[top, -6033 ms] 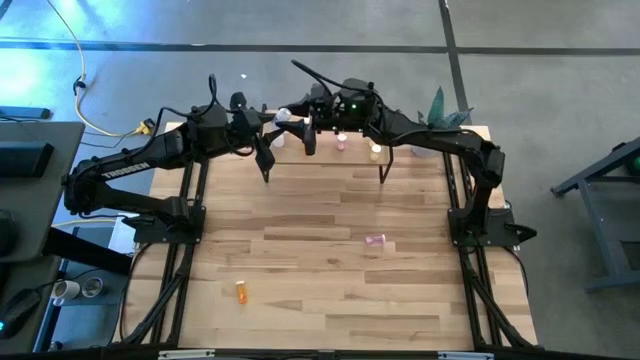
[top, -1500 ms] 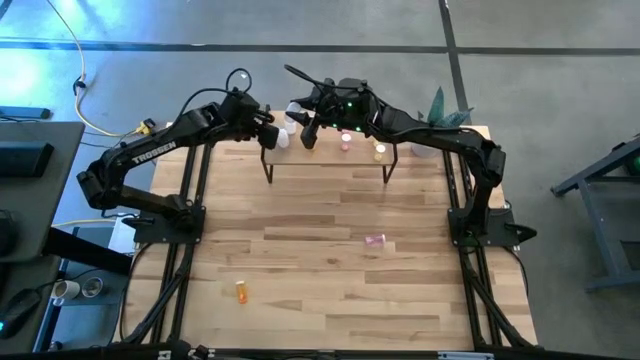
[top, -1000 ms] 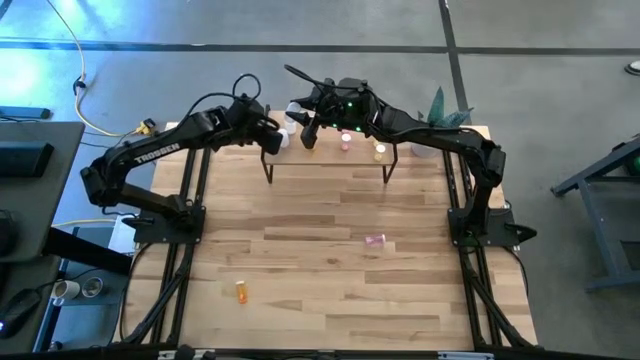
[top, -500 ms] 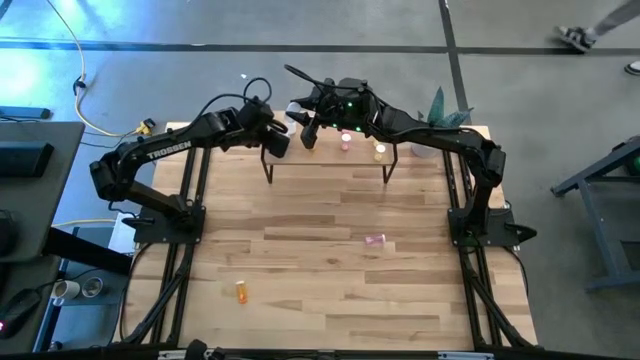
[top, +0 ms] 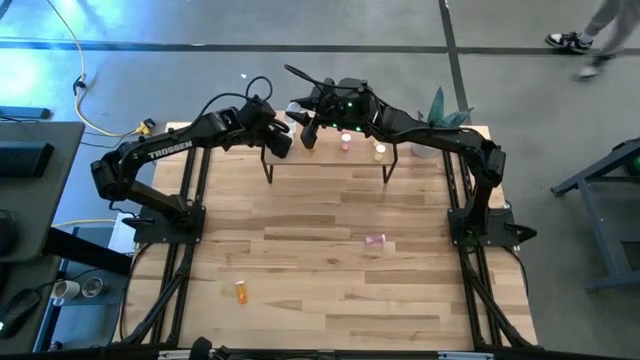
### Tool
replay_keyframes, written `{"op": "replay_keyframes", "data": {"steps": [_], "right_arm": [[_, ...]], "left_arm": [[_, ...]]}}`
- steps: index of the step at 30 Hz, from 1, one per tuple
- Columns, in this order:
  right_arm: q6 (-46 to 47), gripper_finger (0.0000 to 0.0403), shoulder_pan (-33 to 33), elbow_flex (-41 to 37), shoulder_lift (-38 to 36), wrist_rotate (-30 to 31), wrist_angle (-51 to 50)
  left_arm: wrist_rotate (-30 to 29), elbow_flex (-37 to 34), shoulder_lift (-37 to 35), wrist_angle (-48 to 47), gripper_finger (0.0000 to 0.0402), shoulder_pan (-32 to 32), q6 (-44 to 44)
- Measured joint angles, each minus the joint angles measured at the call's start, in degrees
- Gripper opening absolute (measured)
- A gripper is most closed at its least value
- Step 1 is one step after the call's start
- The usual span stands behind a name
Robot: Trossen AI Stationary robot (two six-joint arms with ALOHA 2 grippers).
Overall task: Pick and place medicine bottles onto shelf by color
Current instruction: Put the transparent pill bottle aligned with the other transparent pill bottles on the shelf
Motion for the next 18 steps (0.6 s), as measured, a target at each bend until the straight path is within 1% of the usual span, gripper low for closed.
{"op": "replay_keyframes", "data": {"steps": [5,10,18], "right_arm": [[0.0,0.0128,0.0,0.0,0.0,0.0,0.0],[0.0,0.0128,0.0,0.0,0.0,0.0,-0.2],[0.4,0.0128,0.8,0.0,0.0,0.0,-2.4]], "left_arm": [[0.1,0.0,0.0,0.0,0.0131,0.0,0.0],[1.3,0.1,-1.1,-0.8,0.0131,0.0,2.0],[0.5,5.2,-5.7,-6.7,0.0131,0.7,3.3]]}}
